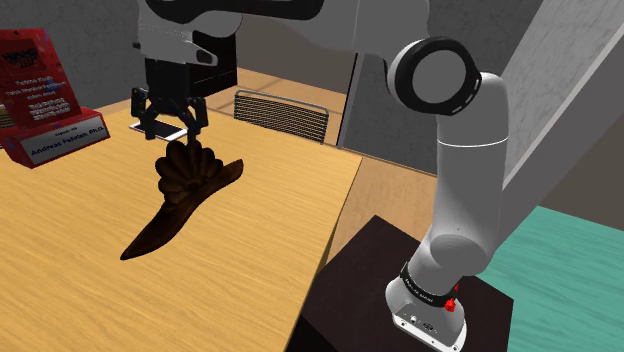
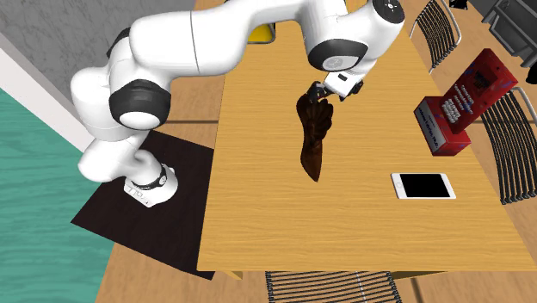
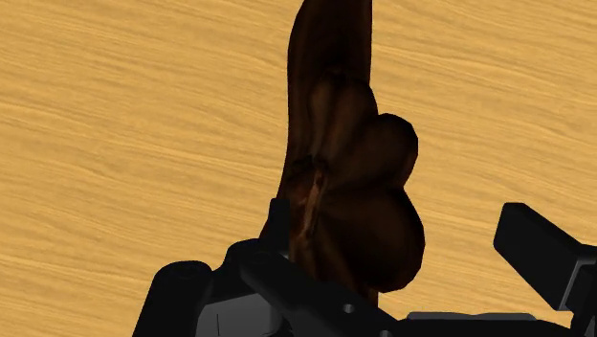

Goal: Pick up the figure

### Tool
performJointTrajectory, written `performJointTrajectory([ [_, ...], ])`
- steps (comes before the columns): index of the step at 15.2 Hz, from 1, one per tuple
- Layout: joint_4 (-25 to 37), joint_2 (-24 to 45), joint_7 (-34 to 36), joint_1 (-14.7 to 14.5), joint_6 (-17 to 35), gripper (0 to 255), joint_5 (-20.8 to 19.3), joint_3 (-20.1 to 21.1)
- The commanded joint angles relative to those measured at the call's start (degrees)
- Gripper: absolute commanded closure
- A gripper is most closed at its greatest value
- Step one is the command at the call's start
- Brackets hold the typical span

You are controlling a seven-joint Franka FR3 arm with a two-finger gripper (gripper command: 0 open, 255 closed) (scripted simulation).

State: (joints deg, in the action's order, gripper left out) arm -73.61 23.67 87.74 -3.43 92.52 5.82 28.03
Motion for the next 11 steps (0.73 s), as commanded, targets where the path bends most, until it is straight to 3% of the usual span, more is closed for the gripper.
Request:
performJointTrajectory([
  [1, 1.43, 1.61, 1.18, -0.48, 0.38, 0, -0.34, -0.31],
  [9, -4.48, 1.04, -0.01, 0.13, 5.56, 0, -0.01, -0.45],
  [10, -4.63, 0.93, -0.02, 0.16, 5.62, 255, 0.04, -0.44],
  [11, -4.6, 0.96, -0.01, 0.15, 5.61, 255, 0.03, -0.44],
])
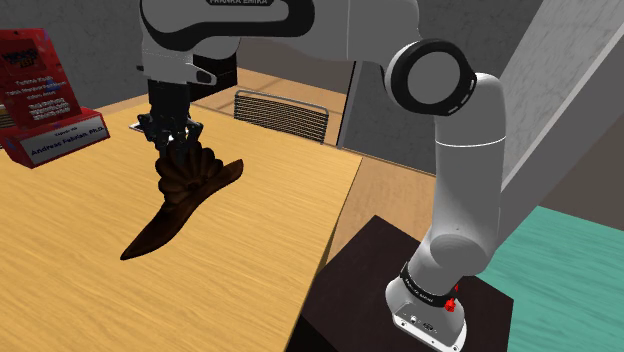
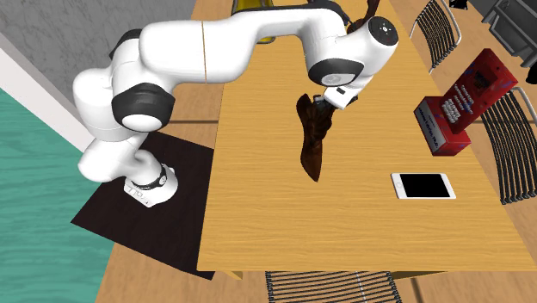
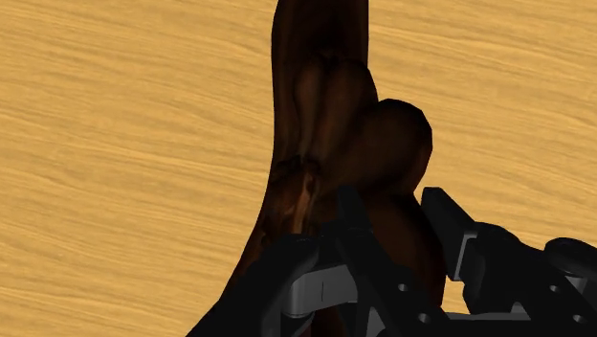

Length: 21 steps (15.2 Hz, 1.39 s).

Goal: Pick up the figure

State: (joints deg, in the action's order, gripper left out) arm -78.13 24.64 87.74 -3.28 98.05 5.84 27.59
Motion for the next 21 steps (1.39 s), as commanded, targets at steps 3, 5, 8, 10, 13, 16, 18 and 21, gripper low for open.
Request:
performJointTrajectory([
  [3, -0.11, -0.04, -0.01, 0.01, 0.09, 255, 0.01, 0.0],
  [5, -0.09, -0.03, -0.02, 0.01, 0.08, 255, 0.01, 0.0],
  [8, 0.05, 0.08, -0.01, -0.02, 0.03, 255, -0.03, -0.01],
  [10, 1.69, 0.14, 0.33, -0.16, -1.49, 255, -0.09, 0.04],
  [13, 4.42, 0.43, 0.88, -0.46, -3.87, 255, -0.25, 0.1],
  [16, 7.4, 0.88, 1.47, -0.83, -6.34, 255, -0.47, 0.15],
  [18, 9.58, 1.3, 1.89, -1.13, -8.05, 255, -0.65, 0.18],
  [21, 13.17, 2.13, 2.56, -1.7, -10.74, 255, -1.0, 0.21],
])
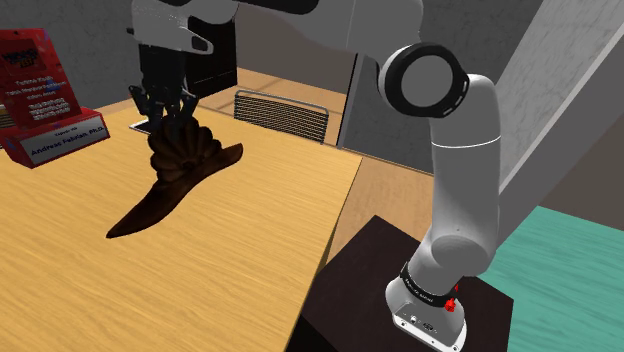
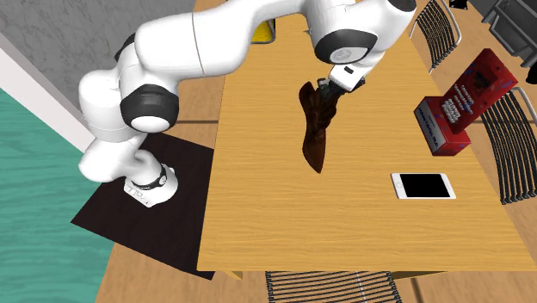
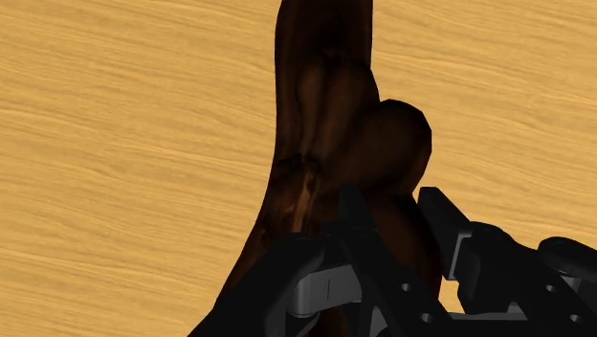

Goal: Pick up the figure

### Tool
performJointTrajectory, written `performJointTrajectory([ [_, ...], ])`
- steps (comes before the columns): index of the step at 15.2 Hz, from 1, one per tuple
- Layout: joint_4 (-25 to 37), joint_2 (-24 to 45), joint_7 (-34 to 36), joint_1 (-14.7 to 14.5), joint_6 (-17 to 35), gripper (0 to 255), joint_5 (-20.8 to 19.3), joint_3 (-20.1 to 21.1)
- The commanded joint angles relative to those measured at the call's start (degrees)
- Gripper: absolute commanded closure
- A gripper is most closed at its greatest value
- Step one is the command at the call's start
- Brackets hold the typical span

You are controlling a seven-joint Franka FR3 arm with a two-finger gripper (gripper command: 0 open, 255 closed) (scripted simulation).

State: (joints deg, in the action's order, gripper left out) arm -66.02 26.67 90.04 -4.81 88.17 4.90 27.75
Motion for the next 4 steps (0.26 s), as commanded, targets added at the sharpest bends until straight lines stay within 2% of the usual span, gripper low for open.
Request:
performJointTrajectory([
  [1, 2.37, 0.43, 0.49, -0.4, -1.81, 255, -0.19, 0.06],
  [4, 3.93, 0.86, 0.77, -0.68, -2.92, 255, -0.36, 0.06],
])
